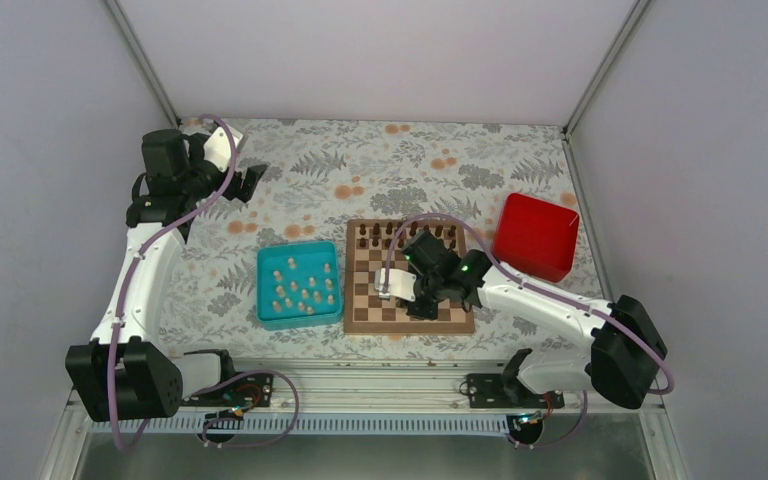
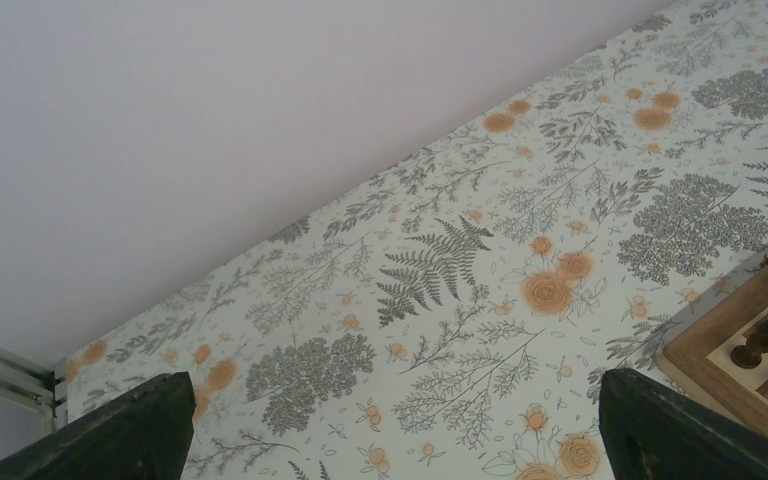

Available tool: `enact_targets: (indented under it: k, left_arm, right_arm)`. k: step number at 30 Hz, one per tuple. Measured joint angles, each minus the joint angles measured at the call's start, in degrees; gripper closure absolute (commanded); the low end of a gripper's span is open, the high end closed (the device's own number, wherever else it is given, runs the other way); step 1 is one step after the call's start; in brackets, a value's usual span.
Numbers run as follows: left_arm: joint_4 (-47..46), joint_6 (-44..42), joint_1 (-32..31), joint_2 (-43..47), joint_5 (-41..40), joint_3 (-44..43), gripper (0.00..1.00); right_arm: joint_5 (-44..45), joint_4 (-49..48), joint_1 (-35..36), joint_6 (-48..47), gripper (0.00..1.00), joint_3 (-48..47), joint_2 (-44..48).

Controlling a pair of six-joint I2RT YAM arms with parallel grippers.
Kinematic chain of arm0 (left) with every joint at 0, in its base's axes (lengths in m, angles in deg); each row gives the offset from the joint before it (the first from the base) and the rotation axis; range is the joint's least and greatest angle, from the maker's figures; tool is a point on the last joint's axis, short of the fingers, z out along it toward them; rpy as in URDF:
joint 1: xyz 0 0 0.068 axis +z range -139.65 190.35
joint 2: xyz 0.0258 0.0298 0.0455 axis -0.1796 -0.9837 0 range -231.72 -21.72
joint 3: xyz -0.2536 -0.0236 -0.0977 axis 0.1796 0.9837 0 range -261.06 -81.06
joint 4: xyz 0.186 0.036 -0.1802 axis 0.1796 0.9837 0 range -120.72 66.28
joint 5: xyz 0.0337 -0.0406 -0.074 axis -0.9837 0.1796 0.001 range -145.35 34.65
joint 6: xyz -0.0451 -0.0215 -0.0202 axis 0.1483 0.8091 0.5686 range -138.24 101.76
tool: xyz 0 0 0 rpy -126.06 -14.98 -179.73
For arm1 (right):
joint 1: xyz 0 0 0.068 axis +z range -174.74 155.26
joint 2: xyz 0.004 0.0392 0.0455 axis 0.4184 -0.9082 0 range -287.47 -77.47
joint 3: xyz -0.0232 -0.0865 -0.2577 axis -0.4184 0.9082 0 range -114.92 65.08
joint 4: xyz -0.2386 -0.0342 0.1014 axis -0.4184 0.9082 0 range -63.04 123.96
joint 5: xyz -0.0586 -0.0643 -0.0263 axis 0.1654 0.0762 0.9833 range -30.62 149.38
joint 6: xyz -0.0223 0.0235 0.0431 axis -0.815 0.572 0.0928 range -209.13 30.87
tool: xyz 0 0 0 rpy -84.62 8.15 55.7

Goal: Set up the chess pieces on the board
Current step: Place the chess piece on the chessboard.

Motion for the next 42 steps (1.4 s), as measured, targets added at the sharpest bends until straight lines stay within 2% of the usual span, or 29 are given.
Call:
enact_targets:
  k: [20, 23, 30, 36, 42]
  left_arm:
    - [0.0, -0.3, 0.0, -0.3, 0.0, 0.0, 0.0]
    - [0.0, -0.4, 0.0, -0.7, 0.0, 0.0, 0.0]
    - [0.0, -0.5, 0.0, -1.0, 0.0, 0.0, 0.0]
    - [0.0, -0.7, 0.0, -1.0, 0.0, 0.0, 0.0]
    - [0.0, -0.9, 0.0, -1.0, 0.0, 0.0, 0.0]
  right_arm:
    - [-1.4, 0.7, 0.0, -0.9, 0.93, 0.4, -3.4]
    - [-1.4, 0.5, 0.0, -0.9, 0.87, 0.4, -3.5]
    - [-1.2, 0.6, 0.0, -1.0, 0.65, 0.9, -3.4]
    - [-0.8, 1.9, 0.0, -0.9, 0.54, 0.5, -1.9]
    - [-0.9, 6.5, 0.0, -0.4, 0.46, -8.4, -1.0]
